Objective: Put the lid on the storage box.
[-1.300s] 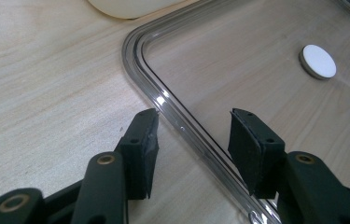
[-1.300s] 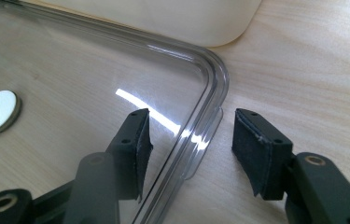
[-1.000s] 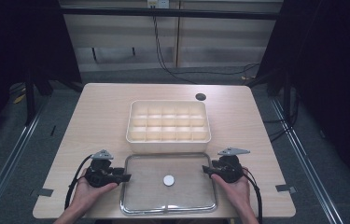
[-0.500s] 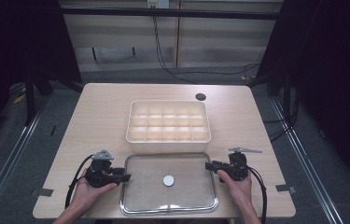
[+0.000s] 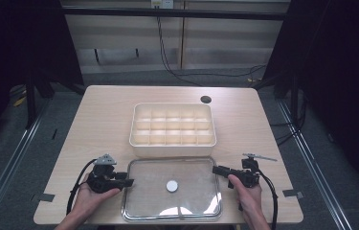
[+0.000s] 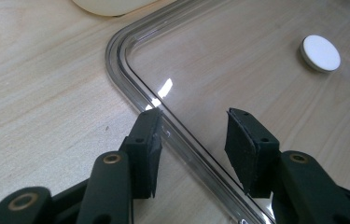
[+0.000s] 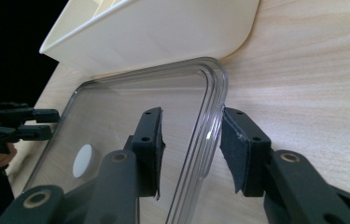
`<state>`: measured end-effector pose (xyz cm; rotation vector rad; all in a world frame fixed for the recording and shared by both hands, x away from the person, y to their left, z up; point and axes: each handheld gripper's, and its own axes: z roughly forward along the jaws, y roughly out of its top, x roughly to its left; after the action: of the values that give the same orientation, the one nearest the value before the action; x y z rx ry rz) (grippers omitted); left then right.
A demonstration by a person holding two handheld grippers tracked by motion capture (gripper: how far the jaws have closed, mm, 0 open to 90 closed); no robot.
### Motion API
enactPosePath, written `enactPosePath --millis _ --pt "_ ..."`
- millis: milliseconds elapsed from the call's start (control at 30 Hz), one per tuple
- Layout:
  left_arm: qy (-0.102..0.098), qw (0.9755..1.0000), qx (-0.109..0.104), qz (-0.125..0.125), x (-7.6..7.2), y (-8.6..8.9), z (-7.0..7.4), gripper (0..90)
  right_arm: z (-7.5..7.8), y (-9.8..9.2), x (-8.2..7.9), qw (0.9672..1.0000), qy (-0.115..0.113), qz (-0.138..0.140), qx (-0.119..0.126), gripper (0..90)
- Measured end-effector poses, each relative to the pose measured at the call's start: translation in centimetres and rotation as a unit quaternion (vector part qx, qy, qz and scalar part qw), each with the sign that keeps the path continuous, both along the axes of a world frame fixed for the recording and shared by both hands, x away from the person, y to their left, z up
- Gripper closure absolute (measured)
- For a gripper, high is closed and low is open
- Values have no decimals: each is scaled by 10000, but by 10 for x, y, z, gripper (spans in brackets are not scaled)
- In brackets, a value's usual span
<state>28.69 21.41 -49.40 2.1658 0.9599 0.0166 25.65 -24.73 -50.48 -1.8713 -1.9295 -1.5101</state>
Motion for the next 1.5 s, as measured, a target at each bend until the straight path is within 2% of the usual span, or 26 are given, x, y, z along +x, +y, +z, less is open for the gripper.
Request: enactPosePath --millis 33,200,233,267,300,333,367,400,433,533,633,733,800,867,967,1067,1200,1300,1500 --pt "-4 10000 3 2 0 0 0 554 0 0 0 10000 35 -25 65 599" --pt "-5 10000 0 -4 0 0 0 554 -1 0 -1 9999 104 4 77 618" --pt "-1 10000 -11 -10 0 0 0 555 -2 0 -1 9998 145 25 113 656" --pt "-5 10000 -7 -15 0 0 0 558 -3 4 -1 9993 178 172 268 674" --pt "-6 10000 4 -35 0 0 0 558 -3 4 -1 9993 178 172 268 674" --pt "11 10000 -1 -49 0 0 0 571 0 6 -2 9997 115 92 171 680" --pt "38 10000 -47 -50 0 -1 0 582 6 7 -2 10000 -45 55 36 681" --pt "16 10000 -43 -48 0 -1 -1 577 8 6 -2 9999 -104 77 17 679" --pt "1 10000 -43 -55 0 -2 -1 574 10 5 0 9997 -137 124 151 682" --pt "19 10000 -68 -40 1 -1 -1 574 7 4 0 9998 -42 196 0 672" --pt "-1 9999 -95 -43 1 -1 -1 574 4 3 2 9992 53 393 79 646" --pt "-10 10000 -71 -43 2 0 -1 574 4 3 3 9989 16 437 158 650" --pt "0 9999 -93 -38 3 1 -2 573 4 3 4 9978 -42 581 317 665" --pt "-34 10000 -66 44 4 1 -2 573 5 4 4 9975 -59 621 334 674" --pt "-8 9999 -93 38 4 1 -2 566 6 4 4 9974 -112 631 336 699" --pt "4 9999 -113 30 4 2 -2 551 9 3 3 9974 -185 589 372 715" --pt "51 9998 -143 135 6 4 -1 461 11 3 2 9981 -243 539 148 729" --pt "237 9990 -356 135 8 7 -2 417 13 2 0 9976 -357 561 215 747" --pt "275 9987 -415 92 8 6 -3 370 16 3 -1 9968 -506 566 249 760"
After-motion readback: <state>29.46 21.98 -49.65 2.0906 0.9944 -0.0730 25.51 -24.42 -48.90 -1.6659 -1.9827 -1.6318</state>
